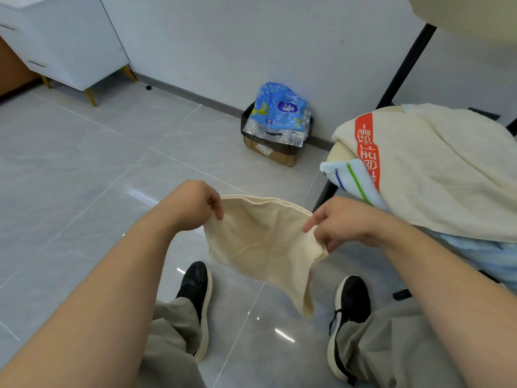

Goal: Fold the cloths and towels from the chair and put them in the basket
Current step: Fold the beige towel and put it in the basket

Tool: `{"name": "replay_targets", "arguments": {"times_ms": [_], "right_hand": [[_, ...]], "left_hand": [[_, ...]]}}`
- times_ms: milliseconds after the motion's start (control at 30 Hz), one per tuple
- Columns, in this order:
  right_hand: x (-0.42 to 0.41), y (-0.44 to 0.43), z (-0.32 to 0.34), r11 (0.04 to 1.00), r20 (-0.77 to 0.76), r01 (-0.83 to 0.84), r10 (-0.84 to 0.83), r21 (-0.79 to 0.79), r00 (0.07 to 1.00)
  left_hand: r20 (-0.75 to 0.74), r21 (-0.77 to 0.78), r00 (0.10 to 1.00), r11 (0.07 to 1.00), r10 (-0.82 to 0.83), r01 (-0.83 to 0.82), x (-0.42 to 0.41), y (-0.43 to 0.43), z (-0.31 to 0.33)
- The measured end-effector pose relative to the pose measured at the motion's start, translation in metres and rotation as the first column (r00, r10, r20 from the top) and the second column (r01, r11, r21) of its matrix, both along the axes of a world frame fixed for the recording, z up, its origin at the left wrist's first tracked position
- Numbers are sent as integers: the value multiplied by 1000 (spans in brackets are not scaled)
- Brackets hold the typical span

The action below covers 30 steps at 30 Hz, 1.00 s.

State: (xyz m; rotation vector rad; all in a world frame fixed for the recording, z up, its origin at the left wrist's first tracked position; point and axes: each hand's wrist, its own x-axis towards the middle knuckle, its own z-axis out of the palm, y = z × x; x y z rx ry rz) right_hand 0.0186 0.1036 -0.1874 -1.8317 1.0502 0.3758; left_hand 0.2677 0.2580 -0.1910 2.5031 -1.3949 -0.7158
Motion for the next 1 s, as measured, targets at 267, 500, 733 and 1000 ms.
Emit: {"name": "replay_targets", "arguments": {"times_ms": [267,500,733,1000], "right_hand": [[14,3,4,993,214,-9,34,-117,976],[25,2,0,880,164,-129,226,-457,960],[26,9,13,867,81,-189,253,-461,964],[18,0,11,889,-232,-198,107,-413,967]], "left_hand": [[-183,-162,982,987,-43,13,-52,-22,12],[-98,-283,961,933,-259,223,-71,-29,6],[118,-387,955,873,-272,296,-74,-35,-5],[170,-310,930,878,-326,364,-51,-28,3]]}}
